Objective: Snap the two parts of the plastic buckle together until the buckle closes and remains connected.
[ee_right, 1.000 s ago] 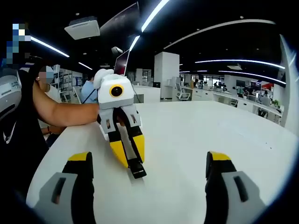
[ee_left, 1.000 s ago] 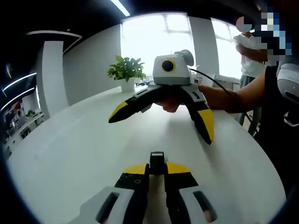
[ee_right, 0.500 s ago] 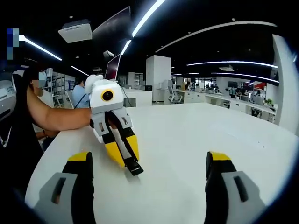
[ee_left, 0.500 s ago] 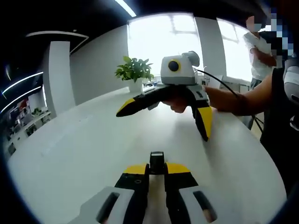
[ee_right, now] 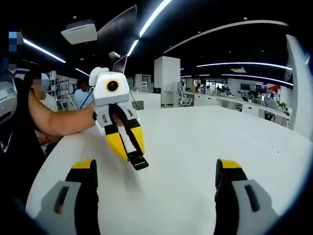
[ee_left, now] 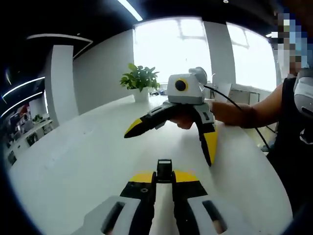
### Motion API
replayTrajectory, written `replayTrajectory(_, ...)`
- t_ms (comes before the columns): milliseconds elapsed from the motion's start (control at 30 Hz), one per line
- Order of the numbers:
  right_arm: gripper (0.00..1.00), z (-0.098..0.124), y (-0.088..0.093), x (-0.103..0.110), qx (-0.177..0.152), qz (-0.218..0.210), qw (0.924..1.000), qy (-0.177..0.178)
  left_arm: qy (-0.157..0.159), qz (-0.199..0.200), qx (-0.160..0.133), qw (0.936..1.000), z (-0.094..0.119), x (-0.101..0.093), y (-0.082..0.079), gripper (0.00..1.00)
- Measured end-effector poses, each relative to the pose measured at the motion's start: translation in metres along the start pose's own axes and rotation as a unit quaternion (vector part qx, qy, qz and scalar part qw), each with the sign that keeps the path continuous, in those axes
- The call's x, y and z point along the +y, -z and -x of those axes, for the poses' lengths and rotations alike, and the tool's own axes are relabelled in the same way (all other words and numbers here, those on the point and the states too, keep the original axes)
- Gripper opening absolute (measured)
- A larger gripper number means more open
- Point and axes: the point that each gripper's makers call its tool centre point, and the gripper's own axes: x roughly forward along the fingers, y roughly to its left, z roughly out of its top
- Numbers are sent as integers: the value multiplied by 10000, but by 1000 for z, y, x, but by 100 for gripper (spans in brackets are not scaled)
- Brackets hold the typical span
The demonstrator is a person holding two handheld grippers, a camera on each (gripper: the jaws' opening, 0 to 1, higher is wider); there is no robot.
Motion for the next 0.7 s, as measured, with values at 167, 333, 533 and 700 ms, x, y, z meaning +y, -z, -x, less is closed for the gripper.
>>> replayTrajectory(167,100,1,-1,-2,-42,6,10000,36,73,49,-118,9999,2,-4,-11,10)
replayTrajectory(333,100,1,-1,-3,-37,35,10000,56,-3,50,-197,9998,5,0,-16,10)
replayTrajectory(533,100,0,2,-4,1,20,10000,50,-105,19,-197,9997,6,4,-19,10)
replayTrajectory(700,100,0,0,-4,-33,44,10000,78,-203,-11,-131,9997,5,9,-18,10)
